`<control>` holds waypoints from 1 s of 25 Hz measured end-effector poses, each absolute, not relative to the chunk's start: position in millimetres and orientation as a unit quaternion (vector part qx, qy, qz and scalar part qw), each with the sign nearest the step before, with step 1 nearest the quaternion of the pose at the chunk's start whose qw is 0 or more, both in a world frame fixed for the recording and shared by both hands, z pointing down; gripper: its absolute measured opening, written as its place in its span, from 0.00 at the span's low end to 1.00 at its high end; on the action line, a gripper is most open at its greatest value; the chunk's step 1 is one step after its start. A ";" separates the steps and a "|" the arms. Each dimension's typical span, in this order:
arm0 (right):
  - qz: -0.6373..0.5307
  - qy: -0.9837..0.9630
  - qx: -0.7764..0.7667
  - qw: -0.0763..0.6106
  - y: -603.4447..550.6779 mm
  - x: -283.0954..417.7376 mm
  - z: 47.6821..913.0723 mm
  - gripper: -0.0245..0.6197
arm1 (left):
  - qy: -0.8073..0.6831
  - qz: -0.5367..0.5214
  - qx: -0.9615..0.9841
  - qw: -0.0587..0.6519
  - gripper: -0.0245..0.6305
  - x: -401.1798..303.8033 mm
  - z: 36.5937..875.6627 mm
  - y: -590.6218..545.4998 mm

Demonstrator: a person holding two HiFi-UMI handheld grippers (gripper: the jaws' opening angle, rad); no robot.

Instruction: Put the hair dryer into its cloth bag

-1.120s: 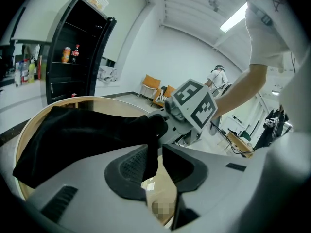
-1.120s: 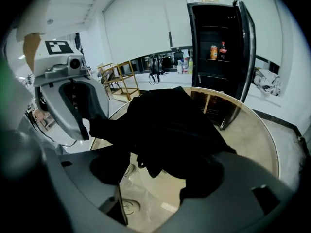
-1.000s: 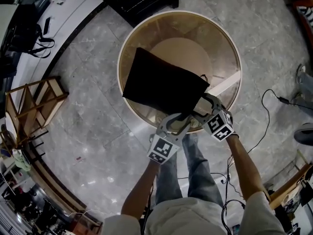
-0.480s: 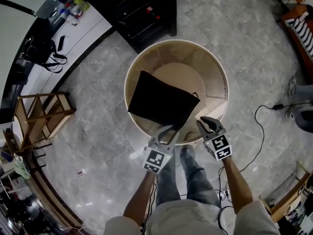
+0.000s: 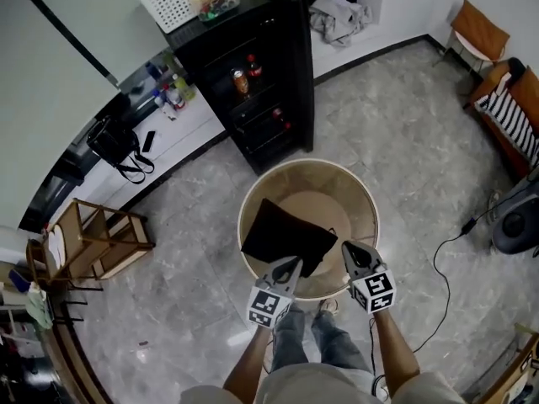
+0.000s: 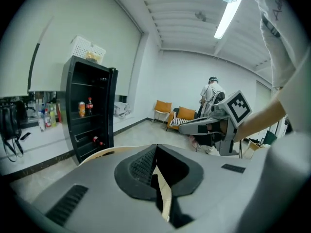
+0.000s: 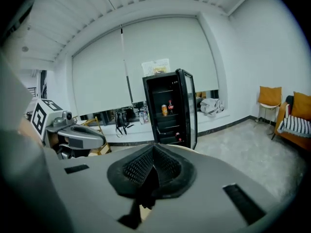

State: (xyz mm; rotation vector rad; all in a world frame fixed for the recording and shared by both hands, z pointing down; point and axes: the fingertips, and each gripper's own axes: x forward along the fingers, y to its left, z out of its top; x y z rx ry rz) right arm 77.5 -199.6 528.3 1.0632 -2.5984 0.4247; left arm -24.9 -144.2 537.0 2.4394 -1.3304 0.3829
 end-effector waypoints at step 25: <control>0.033 -0.927 0.369 0.058 -194.2 104.0 317.9 0.08 | -0.523 0.025 0.851 0.045 0.08 -7.0 328.4 -166.9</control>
